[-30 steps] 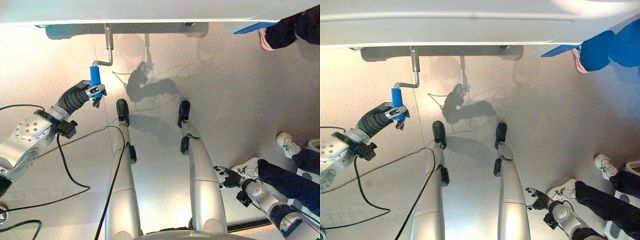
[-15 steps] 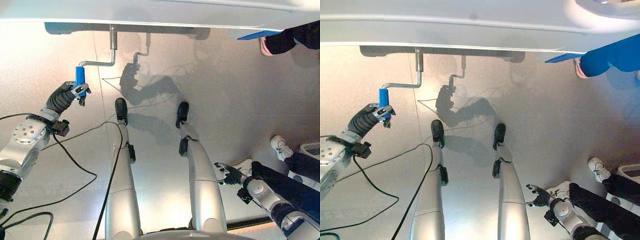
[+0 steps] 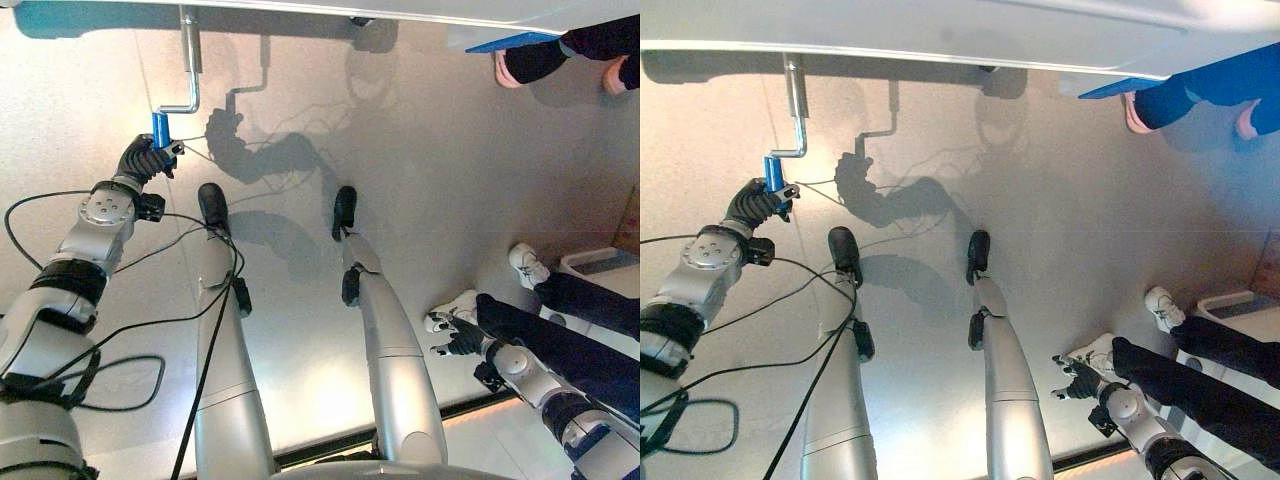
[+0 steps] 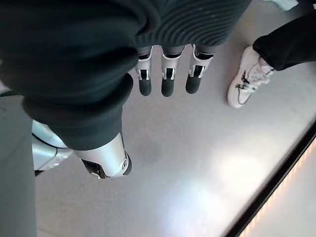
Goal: Raise the hospital bed
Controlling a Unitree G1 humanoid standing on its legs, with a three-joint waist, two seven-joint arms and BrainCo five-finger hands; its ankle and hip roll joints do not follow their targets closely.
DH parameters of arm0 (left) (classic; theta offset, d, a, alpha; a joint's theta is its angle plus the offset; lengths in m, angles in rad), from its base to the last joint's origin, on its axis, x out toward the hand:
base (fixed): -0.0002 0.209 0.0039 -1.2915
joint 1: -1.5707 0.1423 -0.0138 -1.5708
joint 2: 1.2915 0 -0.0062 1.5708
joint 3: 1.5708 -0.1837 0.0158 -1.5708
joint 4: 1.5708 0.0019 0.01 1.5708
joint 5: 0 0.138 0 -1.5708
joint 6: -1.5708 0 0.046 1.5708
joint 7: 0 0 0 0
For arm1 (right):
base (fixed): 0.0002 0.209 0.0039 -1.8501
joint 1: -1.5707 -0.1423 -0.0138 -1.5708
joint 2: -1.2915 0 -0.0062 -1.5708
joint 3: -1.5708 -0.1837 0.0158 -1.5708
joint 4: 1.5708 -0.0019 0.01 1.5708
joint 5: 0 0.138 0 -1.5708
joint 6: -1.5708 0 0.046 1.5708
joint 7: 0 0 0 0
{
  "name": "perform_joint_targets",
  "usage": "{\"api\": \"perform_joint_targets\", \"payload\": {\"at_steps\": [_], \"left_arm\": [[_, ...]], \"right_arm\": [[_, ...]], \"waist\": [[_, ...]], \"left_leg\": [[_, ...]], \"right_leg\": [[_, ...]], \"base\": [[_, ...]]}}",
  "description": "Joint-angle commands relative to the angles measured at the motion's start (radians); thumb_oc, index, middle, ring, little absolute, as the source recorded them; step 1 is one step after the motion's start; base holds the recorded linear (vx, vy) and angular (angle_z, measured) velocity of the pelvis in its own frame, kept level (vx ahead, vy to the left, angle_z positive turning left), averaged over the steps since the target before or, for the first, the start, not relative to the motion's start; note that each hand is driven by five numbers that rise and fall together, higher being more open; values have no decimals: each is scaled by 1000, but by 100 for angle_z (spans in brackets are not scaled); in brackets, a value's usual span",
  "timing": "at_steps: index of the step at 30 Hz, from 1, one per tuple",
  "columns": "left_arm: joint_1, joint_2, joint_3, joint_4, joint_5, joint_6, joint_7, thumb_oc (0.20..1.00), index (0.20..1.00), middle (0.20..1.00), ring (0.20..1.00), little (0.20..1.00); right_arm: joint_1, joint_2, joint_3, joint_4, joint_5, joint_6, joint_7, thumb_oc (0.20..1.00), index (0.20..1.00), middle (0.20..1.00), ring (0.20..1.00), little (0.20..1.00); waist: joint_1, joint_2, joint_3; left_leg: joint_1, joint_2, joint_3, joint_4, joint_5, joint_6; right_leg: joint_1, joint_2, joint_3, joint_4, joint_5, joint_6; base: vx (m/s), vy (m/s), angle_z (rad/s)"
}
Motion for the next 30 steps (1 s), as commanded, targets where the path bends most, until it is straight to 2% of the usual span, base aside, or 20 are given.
{"api": "perform_joint_targets", "payload": {"at_steps": [1,2,9,13,18,21,24,30], "left_arm": [[-157,121,74,102,-8,-9,108,200,200,200,200,200],[-206,106,44,141,18,1,114,200,200,200,200,200],[-304,54,-20,156,112,1,155,200,200,200,200,200],[-328,12,-53,123,152,0,169,200,200,200,200,200],[-308,-51,-89,-22,161,-26,175,200,200,200,200,200],[-304,-64,-97,-46,165,-29,175,200,200,200,200,200],[-297,-121,-143,-139,184,-42,160,200,200,200,200,200],[-245,-157,-162,-327,119,-74,134,200,200,200,200,200]], "right_arm": [[28,-29,61,-28,43,28,-3,1000,1000,1000,1000,1000],[26,-40,73,-65,59,26,-3,1000,1000,1000,1000,1000],[26,-43,87,-95,88,19,-11,1000,1000,1000,1000,1000],[32,-47,95,-102,89,16,-15,1000,1000,1000,1000,1000],[38,-54,106,-98,85,10,-22,1000,1000,1000,1000,1000],[31,-54,113,-93,83,7,-25,1000,1000,1000,1000,1000],[20,-67,118,-106,73,1,-33,1000,1000,1000,1000,1000],[23,-72,106,-111,50,-3,-54,1000,1000,1000,1000,1000]], "waist": [[-16,-73,-12],[-30,-80,-11],[-43,-93,-11],[-52,-85,-11],[-64,-64,-11],[-66,-63,-11],[-76,-50,-11],[-80,-30,-11]], "left_leg": [[8,-70,96,248,-261,67],[-1,-65,97,257,-271,69],[-20,-53,104,263,-272,70],[-22,-46,113,247,-262,72],[-10,-34,120,204,-236,66],[-4,-32,123,198,-232,66],[15,-20,128,161,-211,59],[47,-10,130,111,-180,47]], "right_leg": [[32,-2,86,-146,95,48],[15,3,97,-145,94,45],[-42,22,110,-126,86,37],[-80,32,115,-104,79,29],[-107,40,115,-72,69,19],[-108,44,115,-68,70,17],[-114,53,112,-48,64,11],[-104,55,105,-46,62,9]], "base": [[24,58,-15],[22,8,-14],[7,-19,-7],[-3,-70,-5],[-7,-104,-2],[-4,-67,-1],[-5,-114,0],[-2,-79,-4]]}}
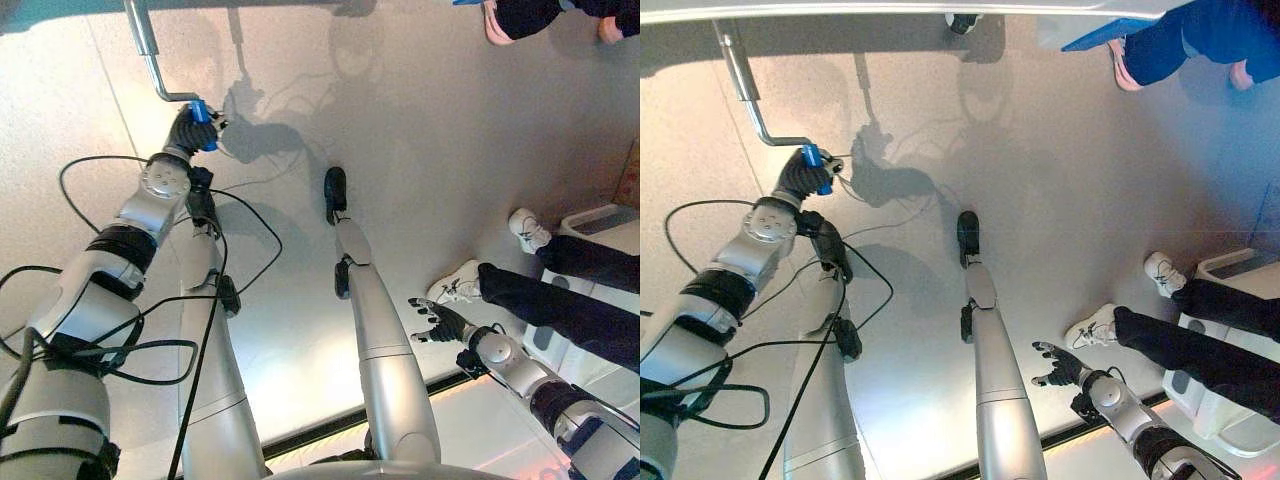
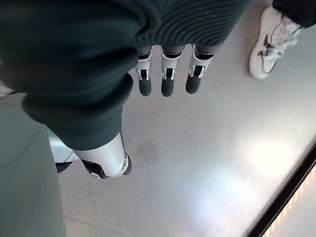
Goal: Raise the hospital bed
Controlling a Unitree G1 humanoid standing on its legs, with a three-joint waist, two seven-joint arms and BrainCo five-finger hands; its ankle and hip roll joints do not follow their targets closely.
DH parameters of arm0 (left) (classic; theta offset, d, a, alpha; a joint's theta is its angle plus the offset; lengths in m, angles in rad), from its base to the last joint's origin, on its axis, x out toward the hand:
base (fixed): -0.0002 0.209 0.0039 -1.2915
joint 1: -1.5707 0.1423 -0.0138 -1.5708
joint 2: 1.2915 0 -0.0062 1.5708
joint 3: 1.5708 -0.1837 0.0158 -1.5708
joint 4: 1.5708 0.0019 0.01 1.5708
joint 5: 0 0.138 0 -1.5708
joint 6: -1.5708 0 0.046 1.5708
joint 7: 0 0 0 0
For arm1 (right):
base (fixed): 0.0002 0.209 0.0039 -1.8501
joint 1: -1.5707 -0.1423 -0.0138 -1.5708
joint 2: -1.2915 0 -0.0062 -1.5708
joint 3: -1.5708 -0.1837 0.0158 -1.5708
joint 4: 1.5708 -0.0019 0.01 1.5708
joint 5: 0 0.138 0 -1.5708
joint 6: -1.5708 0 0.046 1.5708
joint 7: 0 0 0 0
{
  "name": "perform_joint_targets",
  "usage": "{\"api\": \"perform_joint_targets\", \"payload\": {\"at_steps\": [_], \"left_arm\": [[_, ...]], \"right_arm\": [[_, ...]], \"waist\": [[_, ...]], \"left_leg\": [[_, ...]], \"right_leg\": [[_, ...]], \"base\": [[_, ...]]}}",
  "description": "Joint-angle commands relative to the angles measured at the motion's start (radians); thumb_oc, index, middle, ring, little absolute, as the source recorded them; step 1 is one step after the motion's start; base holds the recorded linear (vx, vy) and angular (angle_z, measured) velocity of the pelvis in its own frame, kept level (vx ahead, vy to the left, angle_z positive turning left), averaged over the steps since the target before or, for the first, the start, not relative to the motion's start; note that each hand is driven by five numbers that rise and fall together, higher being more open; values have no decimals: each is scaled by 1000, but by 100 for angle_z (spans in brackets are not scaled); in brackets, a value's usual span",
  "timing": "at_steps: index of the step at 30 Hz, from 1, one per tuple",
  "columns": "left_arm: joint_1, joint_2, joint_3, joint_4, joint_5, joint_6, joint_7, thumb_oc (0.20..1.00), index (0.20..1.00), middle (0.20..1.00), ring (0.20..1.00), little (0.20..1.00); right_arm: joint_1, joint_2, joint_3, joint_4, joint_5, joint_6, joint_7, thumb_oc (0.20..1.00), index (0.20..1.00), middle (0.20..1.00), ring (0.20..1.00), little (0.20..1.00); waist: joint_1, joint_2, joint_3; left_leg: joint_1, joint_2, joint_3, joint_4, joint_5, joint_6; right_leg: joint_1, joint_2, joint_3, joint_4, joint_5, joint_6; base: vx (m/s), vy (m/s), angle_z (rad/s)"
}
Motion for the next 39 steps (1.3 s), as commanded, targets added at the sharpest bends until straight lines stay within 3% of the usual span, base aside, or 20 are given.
{"api": "perform_joint_targets", "payload": {"at_steps": [1,4,6,12,19,21,25,28,39], "left_arm": [[-128,-40,-33,-238,-5,-104,-40,200,200,200,200,200],[-87,-19,-66,-423,-83,-130,-95,200,200,200,200,200],[-85,-18,-66,-425,-83,-129,-95,200,200,200,200,200],[13,123,-63,-722,-201,-156,-186,200,200,200,200,200],[121,229,-7,-881,-272,-166,-230,200,200,200,200,200],[208,314,58,-953,-315,-176,-256,200,200,200,200,200],[307,378,144,-993,-335,-179,-268,200,200,200,200,200],[449,443,274,-1012,-346,-188,-276,200,200,200,200,200],[726,471,541,-903,-301,-192,-233,200,200,200,200,200]], "right_arm": [[55,-71,28,-16,-20,-2,-19,1000,1000,1000,1000,1000],[86,-84,2,-24,-38,-3,-27,1000,1000,1000,1000,1000],[87,-84,2,-24,-39,-3,-27,1000,1000,1000,1000,1000],[138,-73,-35,15,-68,-6,-32,1000,1000,1000,1000,1000],[161,-56,-45,40,-76,-11,-25,1000,1000,1000,1000,1000],[188,-55,-58,47,-77,-16,-8,1000,1000,1000,1000,1000],[200,-57,-63,49,-81,-21,1,1000,1000,1000,1000,1000],[218,-54,-76,50,-86,-29,15,1000,1000,1000,1000,1000],[228,-69,-86,16,-81,-39,39,1000,1000,1000,1000,1000]], "waist": [[-24,8,-6],[-16,33,-6],[-17,32,-6],[6,72,-6],[24,81,-6],[46,82,-6],[60,83,-6],[83,81,-6],[117,64,-6]], "left_leg": [[62,-16,-2,101,-157,3],[94,-20,-5,40,-118,-7],[97,-21,-5,37,-116,-7],[133,-34,-14,-22,-72,-18],[143,-45,-19,-34,-65,-17],[143,-51,-25,-31,-60,-17],[147,-56,-29,-39,-56,-17],[143,-65,-33,-32,-57,-15],[137,-77,-41,-21,-66,-8]], "right_leg": [[4,58,-61,-69,37,-21],[23,52,-70,-66,29,-26],[25,51,-70,-67,29,-26],[52,44,-85,-62,22,-32],[59,37,-93,-48,19,-34],[68,28,-103,-43,16,-33],[78,20,-111,-47,17,-31],[88,12,-117,-53,21,-28],[125,0,-139,-89,25,-22]], "base": [[-11,-61,-2],[-19,-108,5],[-2,-19,12],[-4,-20,4],[-3,0,2],[0,0,0],[-2,21,9],[1,48,6],[-2,37,5]]}}
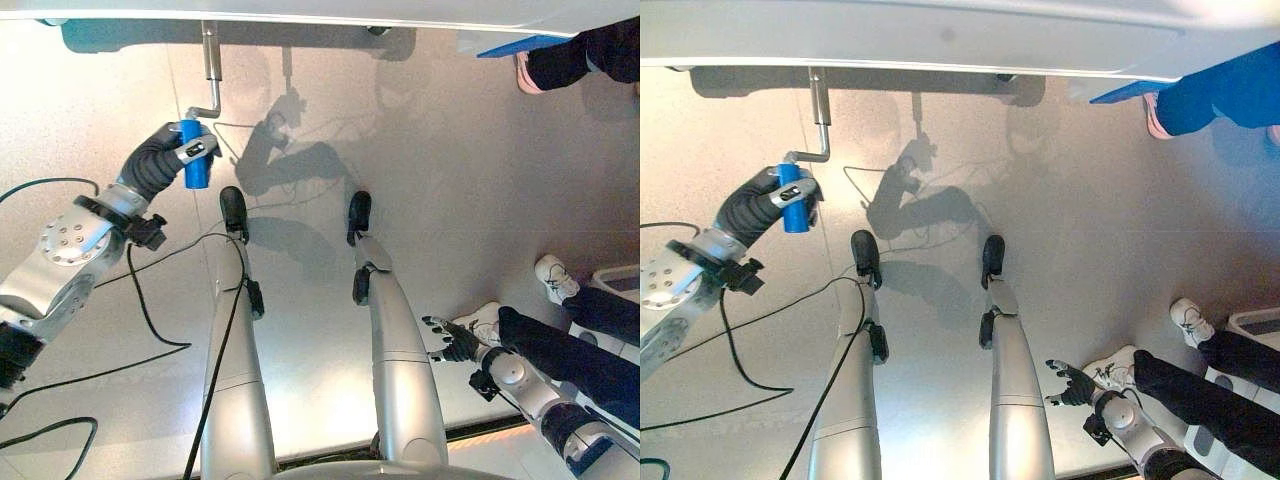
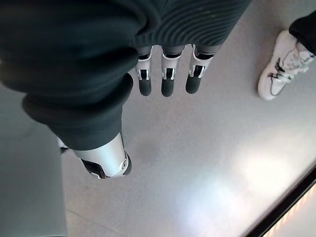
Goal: Raise the hospital bed
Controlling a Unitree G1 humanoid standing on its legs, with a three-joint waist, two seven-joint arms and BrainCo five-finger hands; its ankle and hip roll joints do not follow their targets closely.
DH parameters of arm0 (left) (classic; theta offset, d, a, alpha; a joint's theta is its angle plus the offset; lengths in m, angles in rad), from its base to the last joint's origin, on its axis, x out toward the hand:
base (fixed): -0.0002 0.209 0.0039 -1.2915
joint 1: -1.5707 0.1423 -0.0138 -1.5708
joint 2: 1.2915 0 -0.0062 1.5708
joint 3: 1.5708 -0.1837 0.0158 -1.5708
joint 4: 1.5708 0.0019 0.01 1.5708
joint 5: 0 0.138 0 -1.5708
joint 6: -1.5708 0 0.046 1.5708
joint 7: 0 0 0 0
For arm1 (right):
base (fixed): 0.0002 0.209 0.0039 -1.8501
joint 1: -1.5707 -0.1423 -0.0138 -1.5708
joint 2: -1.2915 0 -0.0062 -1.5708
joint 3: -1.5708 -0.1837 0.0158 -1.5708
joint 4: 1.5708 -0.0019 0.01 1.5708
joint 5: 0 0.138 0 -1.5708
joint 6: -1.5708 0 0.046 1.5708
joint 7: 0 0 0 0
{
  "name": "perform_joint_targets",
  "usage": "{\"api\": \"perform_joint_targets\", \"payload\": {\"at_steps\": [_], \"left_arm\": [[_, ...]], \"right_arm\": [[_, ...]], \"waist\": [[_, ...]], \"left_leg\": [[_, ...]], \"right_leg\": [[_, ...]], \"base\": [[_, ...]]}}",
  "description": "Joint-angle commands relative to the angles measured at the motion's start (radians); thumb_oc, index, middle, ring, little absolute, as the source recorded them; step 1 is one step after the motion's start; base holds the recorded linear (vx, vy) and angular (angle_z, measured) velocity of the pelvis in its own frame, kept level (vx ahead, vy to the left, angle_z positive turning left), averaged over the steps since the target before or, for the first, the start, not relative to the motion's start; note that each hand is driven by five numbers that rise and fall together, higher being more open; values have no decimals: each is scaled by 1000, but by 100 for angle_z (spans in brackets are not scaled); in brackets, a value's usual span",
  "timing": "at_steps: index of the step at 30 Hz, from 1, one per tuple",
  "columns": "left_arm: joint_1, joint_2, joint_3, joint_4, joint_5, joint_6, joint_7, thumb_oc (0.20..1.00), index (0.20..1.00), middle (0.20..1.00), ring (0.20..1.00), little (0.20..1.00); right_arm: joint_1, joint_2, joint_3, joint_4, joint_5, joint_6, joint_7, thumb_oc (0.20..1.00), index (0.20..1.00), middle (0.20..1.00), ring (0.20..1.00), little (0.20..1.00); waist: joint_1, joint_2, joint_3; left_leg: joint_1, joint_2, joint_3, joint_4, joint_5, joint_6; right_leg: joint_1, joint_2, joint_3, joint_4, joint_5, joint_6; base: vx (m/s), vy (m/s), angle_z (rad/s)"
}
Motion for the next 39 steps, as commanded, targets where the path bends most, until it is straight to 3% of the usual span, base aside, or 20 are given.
{"api": "perform_joint_targets", "payload": {"at_steps": [1,7,18,23,24,32,39], "left_arm": [[85,-21,165,-42,48,-109,11,200,200,200,200,200],[146,-73,236,27,59,-107,33,200,200,200,200,200],[20,-144,223,269,119,-83,121,200,200,200,200,200],[-125,-141,149,393,134,-67,143,200,200,200,200,200],[-244,-136,84,499,135,-55,157,200,200,200,200,200],[-541,-180,-110,808,162,-5,175,200,200,200,200,200],[-710,-242,-196,1028,231,33,191,200,200,200,200,200]], "right_arm": [[135,-71,-6,-19,-10,-14,19,1000,1000,1000,1000,1000],[124,-65,-10,-15,-9,-11,19,1000,1000,1000,1000,1000],[89,-59,-8,-34,-5,4,28,1000,1000,1000,1000,1000],[74,-55,1,-39,3,14,33,1000,1000,1000,1000,1000],[56,-56,18,-36,4,18,31,1000,1000,1000,1000,1000],[37,-48,50,-70,45,29,36,1000,1000,1000,1000,1000],[28,-44,72,-110,83,31,35,1000,1000,1000,1000,1000]], "waist": [[-15,34,-19],[-6,24,-19],[-25,-12,-19],[-43,-31,-19],[-61,-48,-19],[-103,-84,-19],[-128,-108,-19]], "left_leg": [[-22,-49,10,123,-138,36],[-30,-59,3,139,-151,42],[-68,-65,2,207,-199,52],[-92,-64,3,247,-226,55],[-115,-61,6,278,-248,58],[-161,-48,12,384,-310,63],[-180,-41,17,427,-346,68]], "right_leg": [[58,30,-59,-209,113,19],[79,23,-66,-233,117,26],[93,18,-54,-272,135,38],[95,19,-45,-293,146,45],[91,19,-37,-307,157,50],[62,31,-9,-313,164,56],[30,41,11,-315,162,55]], "base": [[1,20,3],[5,50,1],[10,55,1],[13,46,-5],[0,59,5],[22,57,-4],[18,12,-10]]}}
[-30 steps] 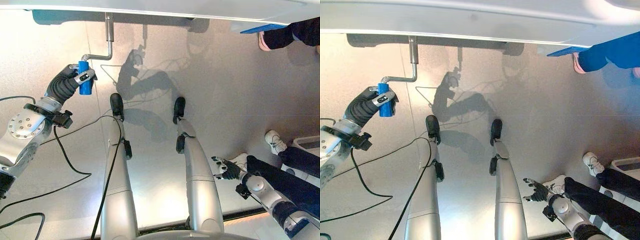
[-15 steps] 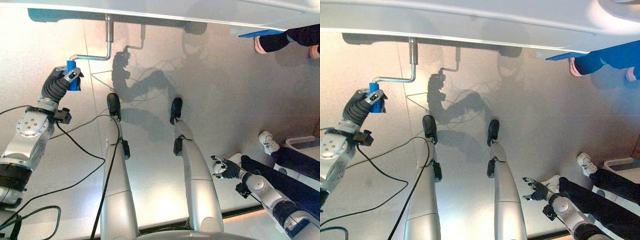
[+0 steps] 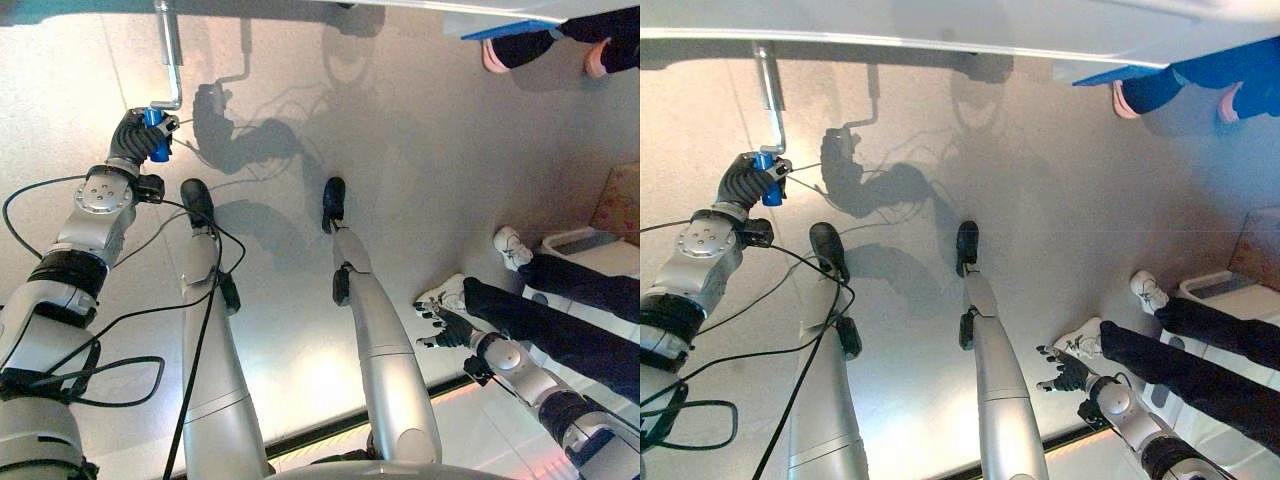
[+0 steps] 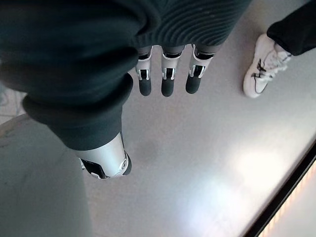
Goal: Raise the hospital bed
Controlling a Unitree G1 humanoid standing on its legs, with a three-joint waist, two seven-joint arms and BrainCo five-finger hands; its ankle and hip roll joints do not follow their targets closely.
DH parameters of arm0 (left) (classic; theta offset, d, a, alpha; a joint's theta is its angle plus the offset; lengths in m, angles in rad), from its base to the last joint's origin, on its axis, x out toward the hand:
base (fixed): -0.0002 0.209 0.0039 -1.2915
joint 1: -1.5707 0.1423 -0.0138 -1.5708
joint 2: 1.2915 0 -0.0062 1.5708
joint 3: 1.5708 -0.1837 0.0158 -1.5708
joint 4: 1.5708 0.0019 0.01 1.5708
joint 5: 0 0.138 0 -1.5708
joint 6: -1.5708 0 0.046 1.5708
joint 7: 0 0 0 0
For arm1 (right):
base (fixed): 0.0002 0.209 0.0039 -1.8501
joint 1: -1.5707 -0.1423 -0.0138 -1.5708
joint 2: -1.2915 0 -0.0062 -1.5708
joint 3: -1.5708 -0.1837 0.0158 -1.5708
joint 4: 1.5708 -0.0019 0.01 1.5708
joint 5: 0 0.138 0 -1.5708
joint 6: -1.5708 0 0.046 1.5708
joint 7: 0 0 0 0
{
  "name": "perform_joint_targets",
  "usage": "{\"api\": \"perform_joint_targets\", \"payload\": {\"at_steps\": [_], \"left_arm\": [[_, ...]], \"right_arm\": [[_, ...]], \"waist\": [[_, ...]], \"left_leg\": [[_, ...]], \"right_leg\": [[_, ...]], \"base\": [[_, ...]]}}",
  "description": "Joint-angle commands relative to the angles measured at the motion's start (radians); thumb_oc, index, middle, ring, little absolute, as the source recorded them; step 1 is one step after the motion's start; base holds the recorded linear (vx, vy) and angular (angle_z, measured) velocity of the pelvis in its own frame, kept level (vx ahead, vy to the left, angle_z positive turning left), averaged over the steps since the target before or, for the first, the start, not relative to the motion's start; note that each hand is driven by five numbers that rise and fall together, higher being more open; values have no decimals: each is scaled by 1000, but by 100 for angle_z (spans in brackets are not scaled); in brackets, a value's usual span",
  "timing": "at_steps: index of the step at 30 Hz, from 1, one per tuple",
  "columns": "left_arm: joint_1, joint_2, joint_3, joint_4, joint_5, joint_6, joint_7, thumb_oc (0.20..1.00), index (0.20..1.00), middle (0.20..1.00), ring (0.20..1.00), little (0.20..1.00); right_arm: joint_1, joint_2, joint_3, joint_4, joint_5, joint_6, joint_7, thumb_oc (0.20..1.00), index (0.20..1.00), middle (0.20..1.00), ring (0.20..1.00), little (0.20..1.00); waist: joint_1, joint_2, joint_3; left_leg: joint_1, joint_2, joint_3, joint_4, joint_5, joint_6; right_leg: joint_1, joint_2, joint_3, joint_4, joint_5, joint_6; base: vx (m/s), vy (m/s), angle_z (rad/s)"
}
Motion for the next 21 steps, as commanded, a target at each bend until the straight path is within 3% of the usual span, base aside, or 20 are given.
{"api": "perform_joint_targets", "payload": {"at_steps": [1,10,21], "left_arm": [[-109,97,57,116,29,17,79,200,200,200,200,200],[-182,10,-5,159,146,32,116,200,200,200,200,200],[-139,-63,-3,91,154,24,121,200,200,200,200,200]], "right_arm": [[59,-32,57,-30,45,25,7,1000,1000,1000,1000,1000],[30,-36,108,-52,75,25,3,1000,1000,1000,1000,1000],[16,-61,112,-64,71,22,-8,1000,1000,1000,1000,1000]], "waist": [[-5,-95,-14],[-23,-112,-14],[-36,-117,-14]], "left_leg": [[46,-77,76,175,-227,47],[23,-66,85,212,-239,51],[41,-46,100,199,-227,52]], "right_leg": [[8,-12,70,-125,70,35],[-52,8,90,-91,67,33],[-75,22,94,-60,70,23]], "base": [[0,0,0],[-5,-2,-6],[-21,-28,-3]]}}
